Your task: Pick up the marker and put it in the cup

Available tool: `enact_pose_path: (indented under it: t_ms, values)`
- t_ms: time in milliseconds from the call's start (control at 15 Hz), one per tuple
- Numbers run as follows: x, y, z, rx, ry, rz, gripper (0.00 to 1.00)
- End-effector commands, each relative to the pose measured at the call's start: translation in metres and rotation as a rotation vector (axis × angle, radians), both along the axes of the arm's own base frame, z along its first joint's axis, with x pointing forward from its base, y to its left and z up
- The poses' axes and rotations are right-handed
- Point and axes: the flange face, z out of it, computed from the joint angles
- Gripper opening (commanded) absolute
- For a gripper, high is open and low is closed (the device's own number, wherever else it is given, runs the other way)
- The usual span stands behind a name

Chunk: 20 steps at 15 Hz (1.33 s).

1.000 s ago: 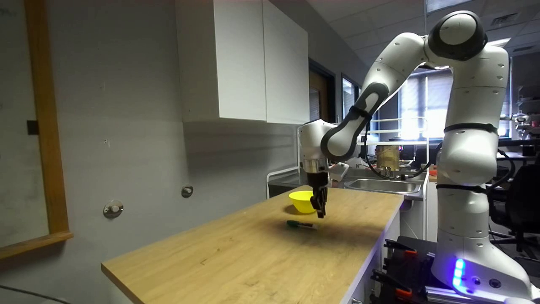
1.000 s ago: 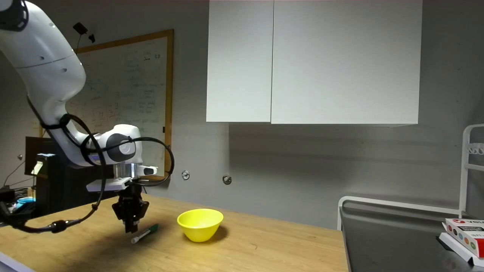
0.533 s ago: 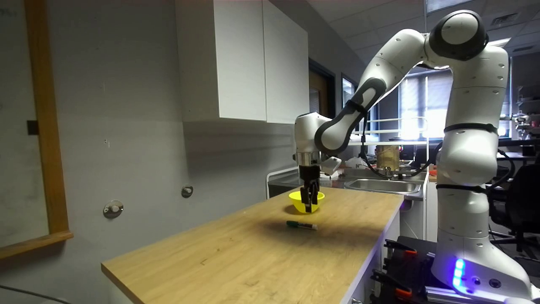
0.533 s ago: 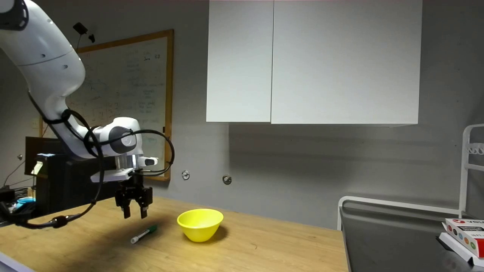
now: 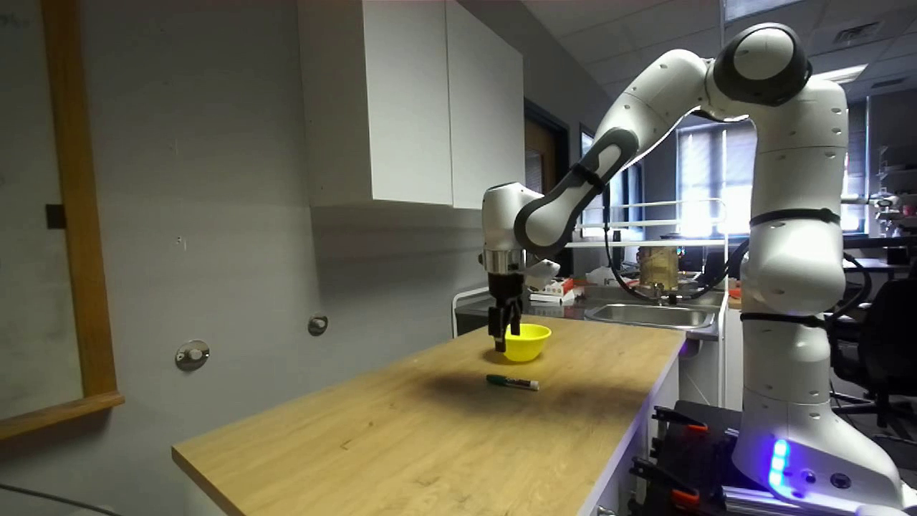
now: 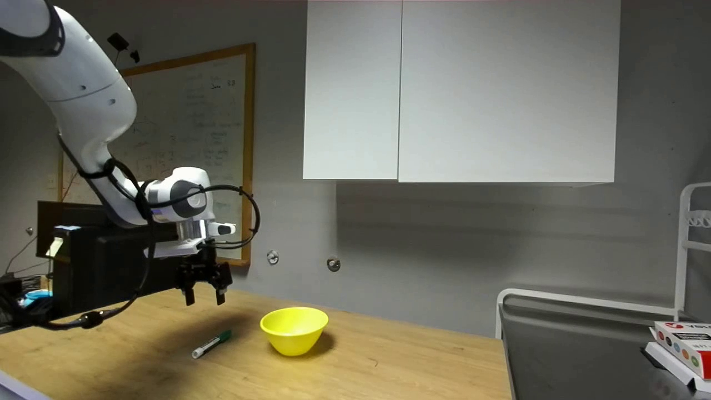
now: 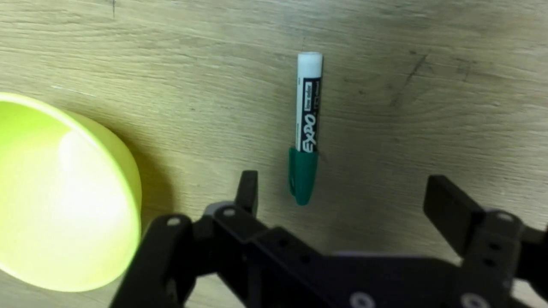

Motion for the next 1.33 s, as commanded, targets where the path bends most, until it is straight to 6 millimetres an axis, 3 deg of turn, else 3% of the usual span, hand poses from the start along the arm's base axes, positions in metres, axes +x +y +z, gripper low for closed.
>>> enact_pose_path:
  t_ms: [0,467,1267]
  values:
    - [0.014,0.001,-0.029,-0.007,0.058,-0.03,1.0]
    - [0.024,-0.002,-0.067,0.007,0.126,-0.038,1.0]
    - [0.037,-0.014,-0.093,0.071,0.122,-0.062,1.0]
